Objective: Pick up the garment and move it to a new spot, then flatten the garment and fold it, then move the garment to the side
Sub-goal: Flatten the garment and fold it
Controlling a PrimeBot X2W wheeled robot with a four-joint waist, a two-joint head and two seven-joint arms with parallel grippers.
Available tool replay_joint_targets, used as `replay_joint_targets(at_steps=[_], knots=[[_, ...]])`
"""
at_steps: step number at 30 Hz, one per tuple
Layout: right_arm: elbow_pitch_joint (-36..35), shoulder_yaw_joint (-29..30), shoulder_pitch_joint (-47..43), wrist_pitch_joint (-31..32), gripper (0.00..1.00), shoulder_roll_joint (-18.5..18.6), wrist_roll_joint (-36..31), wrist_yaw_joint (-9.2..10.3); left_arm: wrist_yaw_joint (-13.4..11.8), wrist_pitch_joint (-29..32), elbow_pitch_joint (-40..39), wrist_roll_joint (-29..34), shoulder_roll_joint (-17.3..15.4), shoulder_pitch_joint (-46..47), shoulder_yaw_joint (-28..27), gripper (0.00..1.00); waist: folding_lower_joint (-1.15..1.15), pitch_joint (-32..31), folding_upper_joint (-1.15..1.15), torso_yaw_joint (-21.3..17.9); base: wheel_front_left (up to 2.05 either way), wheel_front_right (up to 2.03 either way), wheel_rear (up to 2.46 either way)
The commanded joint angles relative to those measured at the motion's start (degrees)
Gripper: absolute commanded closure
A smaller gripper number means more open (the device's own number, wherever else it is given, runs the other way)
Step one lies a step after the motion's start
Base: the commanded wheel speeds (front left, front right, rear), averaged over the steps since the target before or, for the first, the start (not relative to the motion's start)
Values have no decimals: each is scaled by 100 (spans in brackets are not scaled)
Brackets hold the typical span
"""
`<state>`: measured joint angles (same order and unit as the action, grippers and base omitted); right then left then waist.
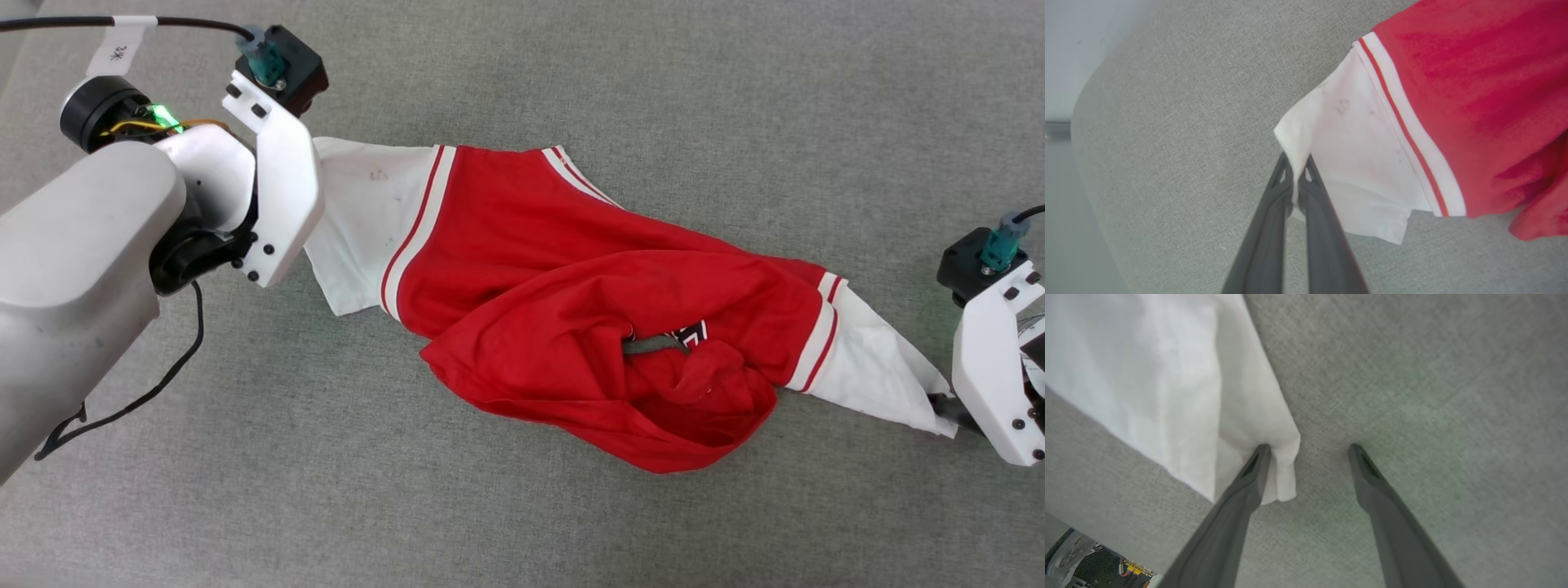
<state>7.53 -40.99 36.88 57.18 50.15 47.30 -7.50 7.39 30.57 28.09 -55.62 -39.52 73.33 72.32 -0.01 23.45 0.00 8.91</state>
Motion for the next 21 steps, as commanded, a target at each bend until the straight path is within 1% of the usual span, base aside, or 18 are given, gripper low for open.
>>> replay_joint_targets(at_steps=[1,2,4,9,14,17,21], knots=[[198,-384,-278,-180,65,-357,51,2,-2,-22,25,-4,-7,3,6,100,1,-33,0,-24,0,0,0],[220,-428,-193,-287,100,-356,68,2,-2,-33,47,-16,-5,-37,9,100,1,-76,0,-42,0,0,0],[281,-430,15,-560,100,-322,79,2,-2,-71,87,-45,-3,-112,13,100,1,-201,0,-91,0,0,0],[359,-405,456,-1336,100,-85,67,4,-2,-353,76,-37,5,-206,6,100,1,-702,0,-197,0,0,0],[201,-447,640,-1927,100,190,54,3,-2,-664,-48,60,-90,-204,-8,100,1,-1236,0,-266,0,0,0],[65,-358,738,-2255,100,377,13,4,-2,-894,-175,115,-140,-97,-81,100,1,-1478,0,-282,0,0,0],[-111,-125,893,-2682,100,522,-56,4,-61,-1280,-316,199,-173,53,-244,100,1,-1727,0,-311,0,0,0]])
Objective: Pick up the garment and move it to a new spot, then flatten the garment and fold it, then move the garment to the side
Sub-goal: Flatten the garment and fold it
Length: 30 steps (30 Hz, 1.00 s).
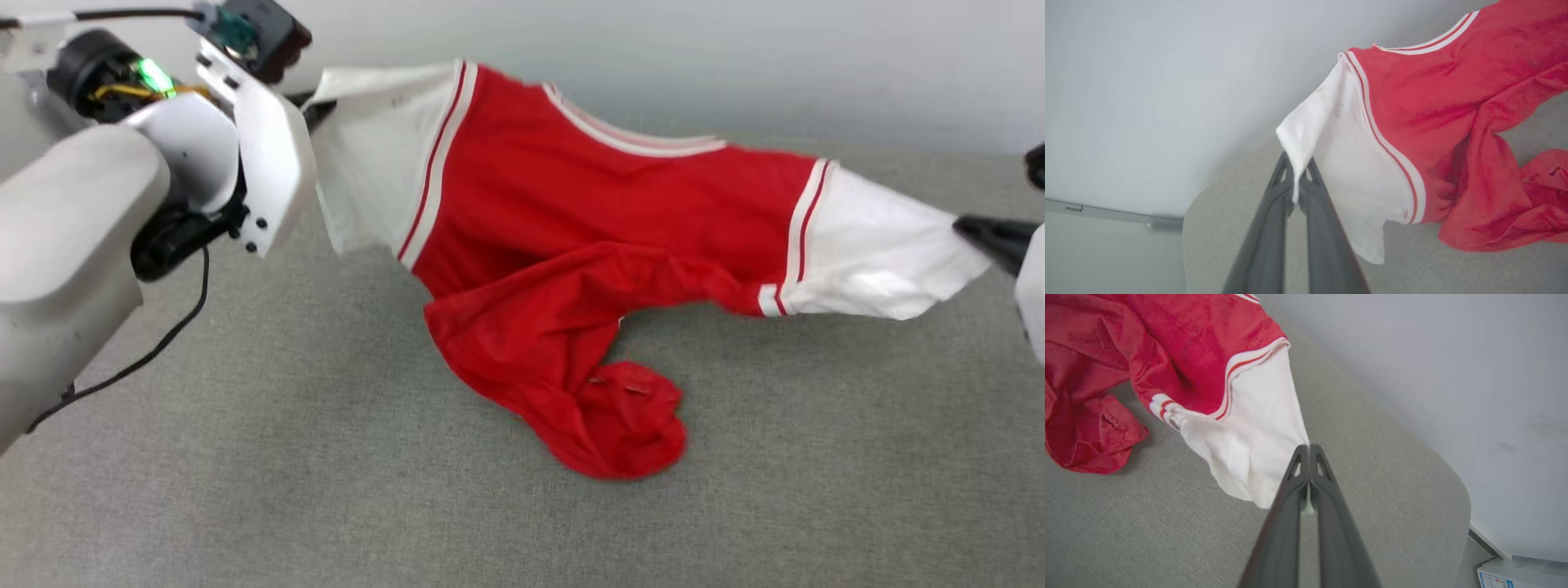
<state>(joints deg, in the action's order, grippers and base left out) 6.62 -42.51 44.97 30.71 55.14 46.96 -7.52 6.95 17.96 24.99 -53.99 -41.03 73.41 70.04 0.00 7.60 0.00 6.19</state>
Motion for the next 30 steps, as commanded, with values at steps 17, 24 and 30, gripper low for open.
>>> replay_joint_targets(at_steps=[17,24,30], knots=[[197,722,2137,-108,100,-396,-902,7,-319,-1001,407,434,643,1568,-740,100,0,630,0,-222,0,0,0],[944,807,3902,-429,100,-956,-1711,8,-413,-1478,1104,775,973,2783,-1073,100,0,1558,0,-292,0,0,0],[1580,840,5174,-825,100,-1436,-2242,7,-459,-1980,1599,795,1198,3628,-1439,100,0,2058,0,-294,0,0,0]])
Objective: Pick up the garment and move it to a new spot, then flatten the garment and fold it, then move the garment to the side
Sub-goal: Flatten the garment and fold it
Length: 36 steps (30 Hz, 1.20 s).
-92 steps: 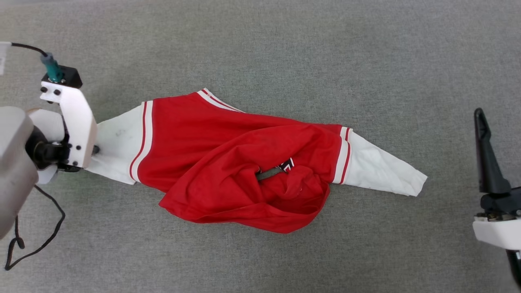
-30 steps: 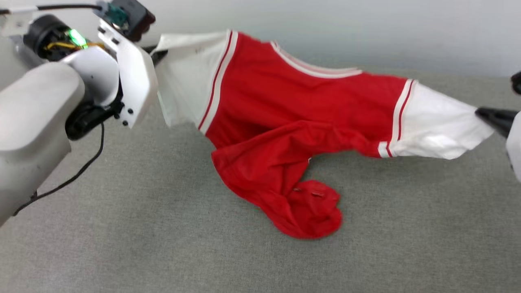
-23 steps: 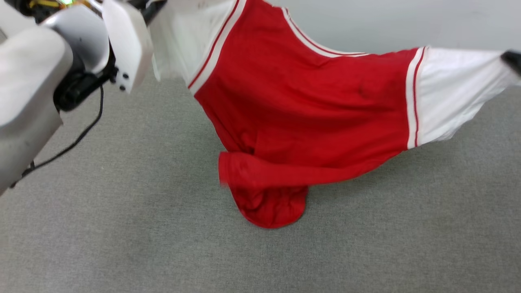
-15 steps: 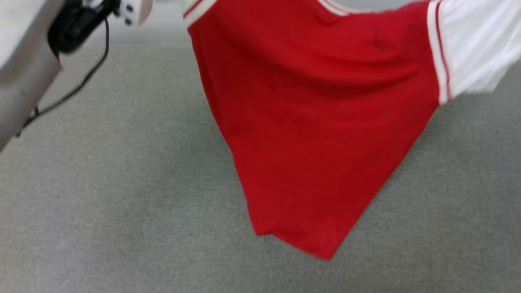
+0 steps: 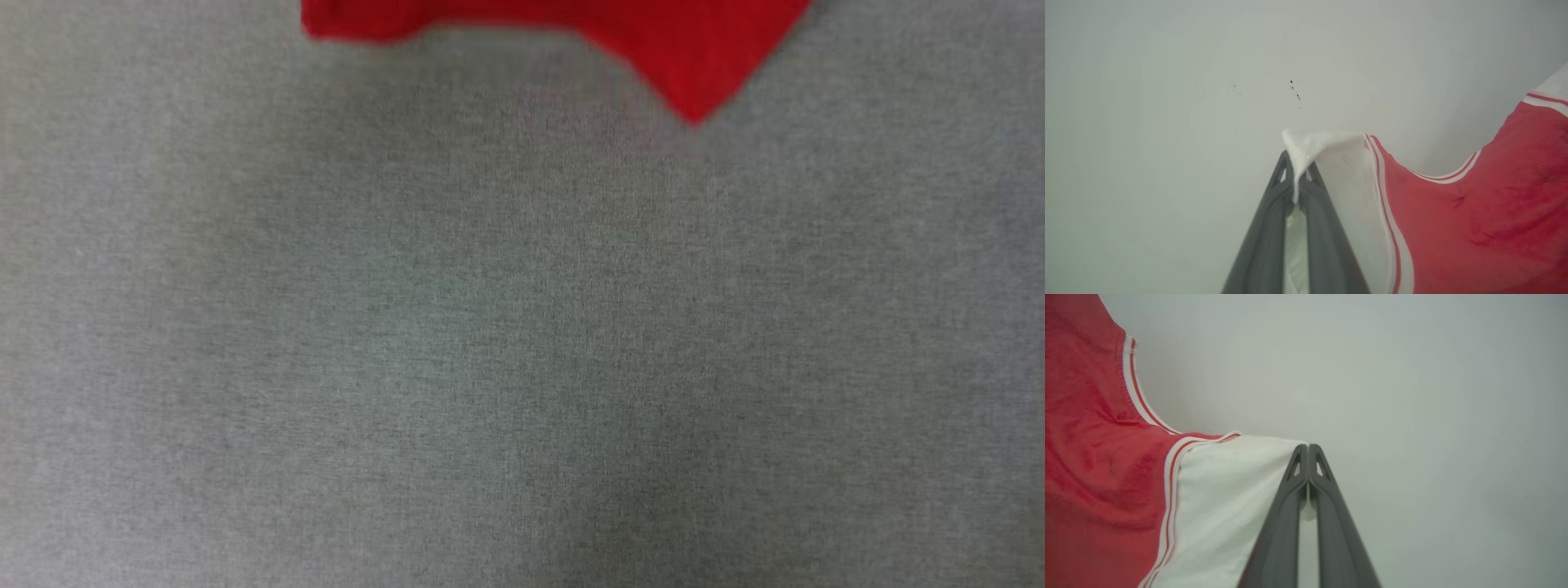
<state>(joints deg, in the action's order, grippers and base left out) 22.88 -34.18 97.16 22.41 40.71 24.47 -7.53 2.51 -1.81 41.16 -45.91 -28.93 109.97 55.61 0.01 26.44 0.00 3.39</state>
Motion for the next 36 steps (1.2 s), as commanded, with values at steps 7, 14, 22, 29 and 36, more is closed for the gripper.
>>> replay_joint_targets(at_steps=[7,14,22,29,36], knots=[[668,-385,1155,-302,100,-271,-120,8,152,-200,439,-60,100,474,-139,100,-1,620,0,59,0,0,0],[1424,-1064,1030,-740,100,-444,44,8,314,-538,929,-200,243,95,-94,100,-1,804,0,41,0,0,0],[2215,-1463,-319,-1731,100,-957,742,9,451,-1051,1343,-567,320,-1336,40,100,-1,354,0,-17,0,0,0],[2255,-2088,-1871,-2298,100,-1202,1158,9,480,-1284,1188,-886,81,-3172,187,100,-1,-385,0,-173,0,0,0],[1858,-2763,-3531,-2521,100,-913,1655,8,482,-1340,766,-1219,-193,-5221,217,100,-1,-1249,0,-226,0,0,0]])
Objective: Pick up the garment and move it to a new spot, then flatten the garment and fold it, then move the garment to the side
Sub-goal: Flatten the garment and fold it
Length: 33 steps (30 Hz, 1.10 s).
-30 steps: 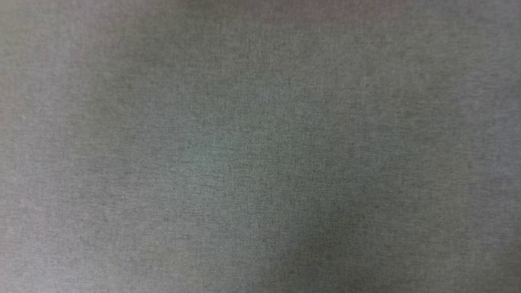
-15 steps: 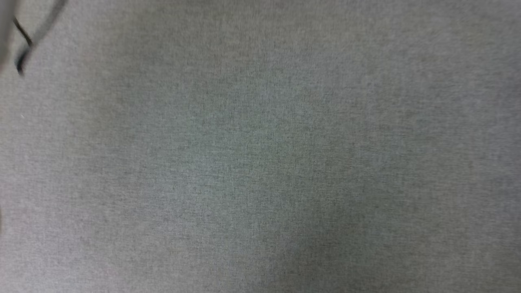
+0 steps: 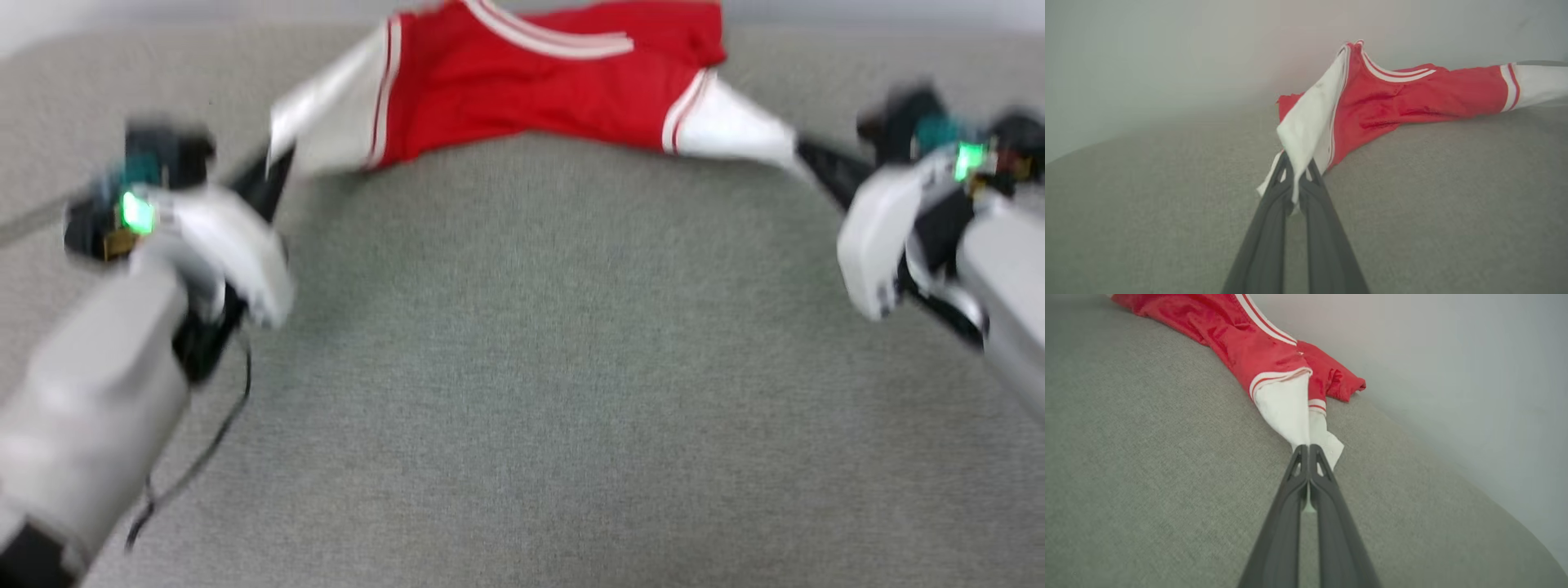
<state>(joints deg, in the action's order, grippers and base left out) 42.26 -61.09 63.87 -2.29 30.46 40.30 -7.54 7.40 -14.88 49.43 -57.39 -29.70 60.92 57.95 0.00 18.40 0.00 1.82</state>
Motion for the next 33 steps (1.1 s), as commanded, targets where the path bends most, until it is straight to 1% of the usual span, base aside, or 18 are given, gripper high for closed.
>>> replay_joint_targets(at_steps=[1,3,6,9,14,17,22,27,30,31,32,33], knots=[[-133,-137,-427,-100,100,197,177,10,-6,-35,-147,-123,-156,-599,-14,100,0,-552,0,-74,0,0,0],[-265,-292,-912,-156,100,410,308,9,-38,-40,-315,-223,-270,-1126,-30,100,0,-772,0,-79,0,0,0],[-520,-424,-1527,-177,100,742,520,10,-158,-40,-545,-356,-519,-1879,-20,100,0,-1083,0,-104,0,0,0],[-775,-427,-2146,-210,100,1109,718,9,-343,-22,-793,-503,-760,-2508,-6,100,0,-1344,0,-131,0,0,0],[-1185,-243,-3190,-226,100,1600,983,10,-640,135,-1302,-791,-1154,-3449,59,100,0,-1696,0,-187,0,0,0],[-1419,9,-3858,-258,100,1824,1156,10,-842,248,-1699,-921,-1345,-3907,117,100,0,-1838,0,-177,0,0,0],[-1816,467,-5074,-263,100,2050,1183,11,-1255,380,-2363,-1013,-1690,-4435,209,100,0,-1958,0,-141,0,0,0],[-2177,1112,-6109,-95,100,2030,1102,11,-1617,438,-2972,-1101,-2036,-4808,225,100,0,-1967,0,-114,0,0,0],[-2384,1581,-6437,87,100,1918,919,10,-1817,399,-3275,-1115,-2166,-4917,193,100,0,-1936,0,-121,0,0,0],[-2438,1769,-6515,174,98,1877,872,11,-1878,384,-3378,-1092,-2194,-4924,182,100,0,-1921,0,-114,0,0,0],[-2513,1920,-6571,263,60,1843,796,10,-1940,355,-3466,-1052,-2210,-4914,170,100,0,-1908,0,-105,0,0,0],[-2513,1920,-6571,263,60,1843,796,10,-1940,355,-3466,-1052,-2210,-4914,170,100,0,-1908,0,-105,0,0,0]])
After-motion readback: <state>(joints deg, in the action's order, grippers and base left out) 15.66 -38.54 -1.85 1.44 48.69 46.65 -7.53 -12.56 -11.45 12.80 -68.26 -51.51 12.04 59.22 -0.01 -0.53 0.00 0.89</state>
